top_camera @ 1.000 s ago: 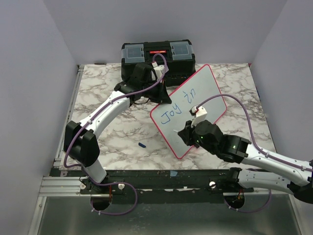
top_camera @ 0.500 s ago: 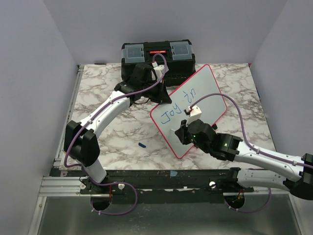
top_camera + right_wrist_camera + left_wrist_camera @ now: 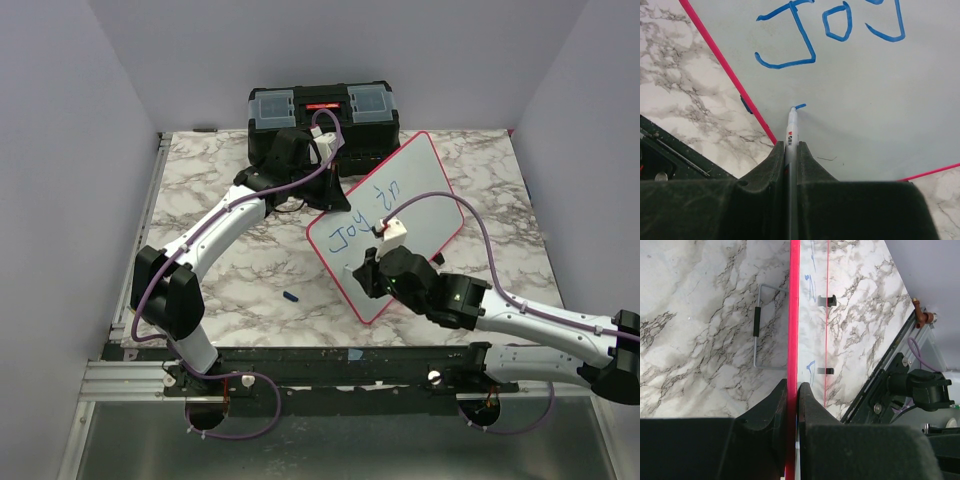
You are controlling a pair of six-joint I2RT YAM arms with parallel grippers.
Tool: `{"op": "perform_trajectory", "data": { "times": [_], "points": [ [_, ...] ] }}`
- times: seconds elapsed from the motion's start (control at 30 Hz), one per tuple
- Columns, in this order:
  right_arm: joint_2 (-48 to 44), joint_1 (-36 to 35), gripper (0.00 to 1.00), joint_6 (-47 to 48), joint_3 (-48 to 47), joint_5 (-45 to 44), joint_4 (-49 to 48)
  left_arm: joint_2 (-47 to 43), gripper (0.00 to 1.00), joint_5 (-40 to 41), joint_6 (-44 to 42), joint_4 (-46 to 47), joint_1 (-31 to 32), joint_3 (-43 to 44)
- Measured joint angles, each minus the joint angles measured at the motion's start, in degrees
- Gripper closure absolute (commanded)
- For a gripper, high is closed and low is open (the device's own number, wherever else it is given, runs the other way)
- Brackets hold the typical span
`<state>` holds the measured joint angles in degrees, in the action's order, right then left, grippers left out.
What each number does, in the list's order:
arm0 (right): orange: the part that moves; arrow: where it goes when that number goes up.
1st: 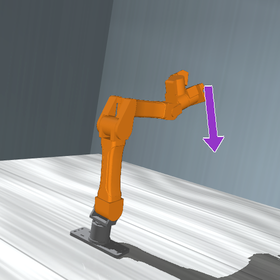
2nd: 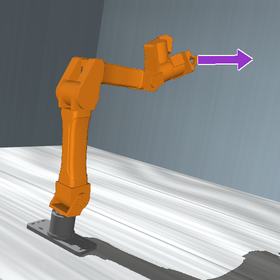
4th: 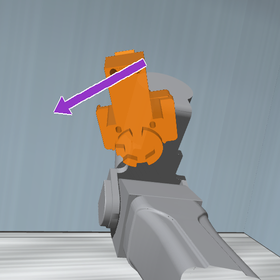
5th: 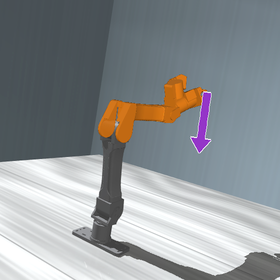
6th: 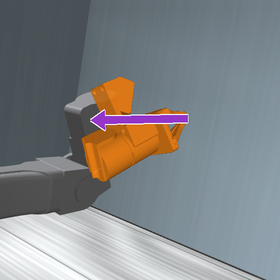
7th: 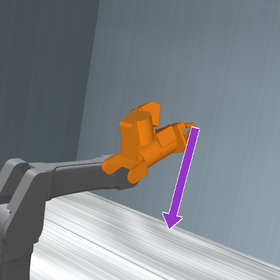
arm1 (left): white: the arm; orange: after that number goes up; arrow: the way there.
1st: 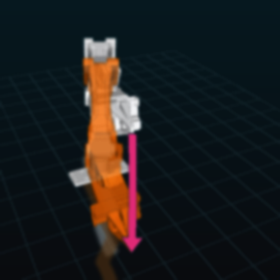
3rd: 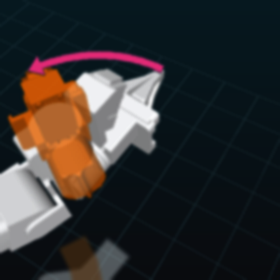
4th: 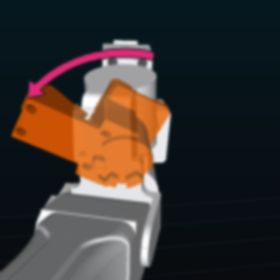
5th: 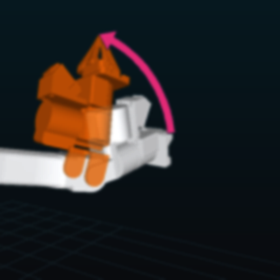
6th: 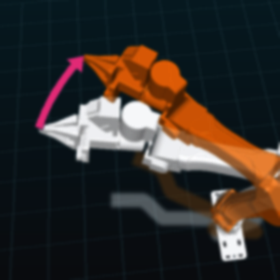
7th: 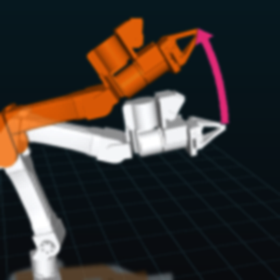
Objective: Write a sentence on the whiteboard
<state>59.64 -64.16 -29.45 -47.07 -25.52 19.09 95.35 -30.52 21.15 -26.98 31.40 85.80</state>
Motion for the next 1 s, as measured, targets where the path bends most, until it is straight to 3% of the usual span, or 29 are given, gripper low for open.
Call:
{"op": "perform_trajectory", "data": {
  "times": [1.0],
  "points": [
    [-0.76, -1.03, 0.99, -6.38, 1.44, -2.40, 4.33, 0.02, 1.00, -0.09, -0.02, 0.11, -0.07, -0.04]
  ]
}}
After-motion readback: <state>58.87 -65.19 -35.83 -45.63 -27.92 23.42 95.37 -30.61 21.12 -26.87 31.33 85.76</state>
